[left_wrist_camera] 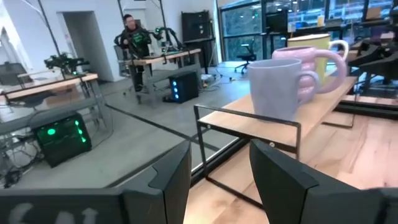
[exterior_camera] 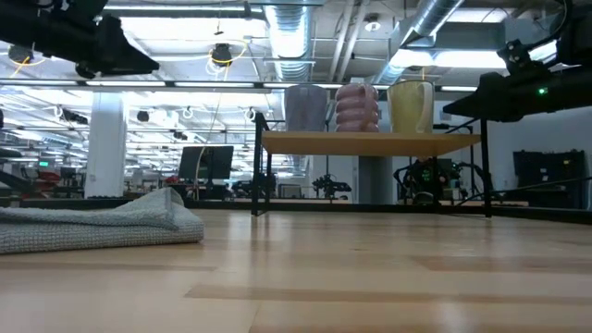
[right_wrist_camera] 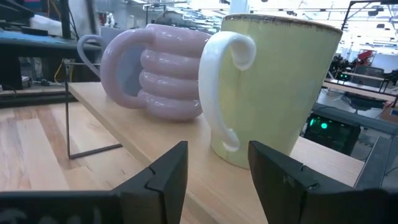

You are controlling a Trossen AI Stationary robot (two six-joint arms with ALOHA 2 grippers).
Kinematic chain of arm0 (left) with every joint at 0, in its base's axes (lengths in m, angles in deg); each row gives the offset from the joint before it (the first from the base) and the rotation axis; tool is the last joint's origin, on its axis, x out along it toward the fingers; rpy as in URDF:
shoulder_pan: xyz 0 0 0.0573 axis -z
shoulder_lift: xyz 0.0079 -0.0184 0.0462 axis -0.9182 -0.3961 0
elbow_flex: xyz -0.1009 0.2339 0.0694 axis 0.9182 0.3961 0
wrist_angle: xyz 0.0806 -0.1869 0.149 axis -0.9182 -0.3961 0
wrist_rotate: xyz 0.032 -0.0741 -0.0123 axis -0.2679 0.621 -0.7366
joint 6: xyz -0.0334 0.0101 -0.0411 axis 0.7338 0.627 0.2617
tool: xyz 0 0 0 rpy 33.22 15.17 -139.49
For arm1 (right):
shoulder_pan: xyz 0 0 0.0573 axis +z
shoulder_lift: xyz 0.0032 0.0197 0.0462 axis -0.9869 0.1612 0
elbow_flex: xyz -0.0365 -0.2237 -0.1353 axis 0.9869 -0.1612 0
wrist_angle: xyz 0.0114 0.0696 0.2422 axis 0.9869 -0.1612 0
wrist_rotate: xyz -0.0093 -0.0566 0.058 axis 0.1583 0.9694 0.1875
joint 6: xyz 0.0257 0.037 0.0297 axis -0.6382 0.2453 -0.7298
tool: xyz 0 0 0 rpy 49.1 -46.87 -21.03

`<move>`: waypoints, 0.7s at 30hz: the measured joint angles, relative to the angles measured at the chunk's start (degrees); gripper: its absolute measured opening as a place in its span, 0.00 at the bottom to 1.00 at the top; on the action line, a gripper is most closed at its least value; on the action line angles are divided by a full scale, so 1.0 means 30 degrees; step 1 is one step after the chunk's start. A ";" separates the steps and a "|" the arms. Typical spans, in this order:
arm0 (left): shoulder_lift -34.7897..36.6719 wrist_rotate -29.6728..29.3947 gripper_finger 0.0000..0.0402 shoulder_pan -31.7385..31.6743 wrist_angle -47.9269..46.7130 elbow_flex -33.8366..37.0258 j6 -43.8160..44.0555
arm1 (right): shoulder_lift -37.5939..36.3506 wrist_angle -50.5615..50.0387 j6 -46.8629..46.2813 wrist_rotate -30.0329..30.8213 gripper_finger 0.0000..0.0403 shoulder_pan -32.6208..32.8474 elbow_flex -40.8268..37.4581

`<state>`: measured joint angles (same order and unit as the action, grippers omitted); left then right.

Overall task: Stack small to large cups/mugs on shelf
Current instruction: Return to Home Position

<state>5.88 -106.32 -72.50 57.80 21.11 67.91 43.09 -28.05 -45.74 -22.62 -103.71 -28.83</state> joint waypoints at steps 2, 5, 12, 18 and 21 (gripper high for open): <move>0.0000 0.0267 0.39 -0.0628 -0.0187 0.0007 0.0089 | 0.0000 0.0004 0.0014 0.0000 0.48 0.0000 0.0000; 0.0000 0.0380 0.39 -0.1607 -0.0307 0.0007 0.0158 | 0.0000 0.0000 0.0021 0.0000 0.48 0.0000 0.0000; 0.0015 0.0962 0.39 -0.3627 0.0849 0.0779 0.0223 | 0.0000 -0.0044 0.0035 -0.0007 0.48 0.0000 -0.0001; 0.0095 0.1316 0.39 -0.4674 0.5184 0.3875 -0.0211 | 0.0000 -0.0092 0.0335 -0.0015 0.48 0.0000 -0.0007; 0.0153 0.1297 0.39 -0.5146 0.6343 0.4428 -0.0740 | 0.0011 -0.0120 0.0335 -0.0015 0.48 0.0000 -0.0007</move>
<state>6.34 -102.43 -87.94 76.83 34.39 65.69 43.12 -28.41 -44.73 -22.66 -103.71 -28.85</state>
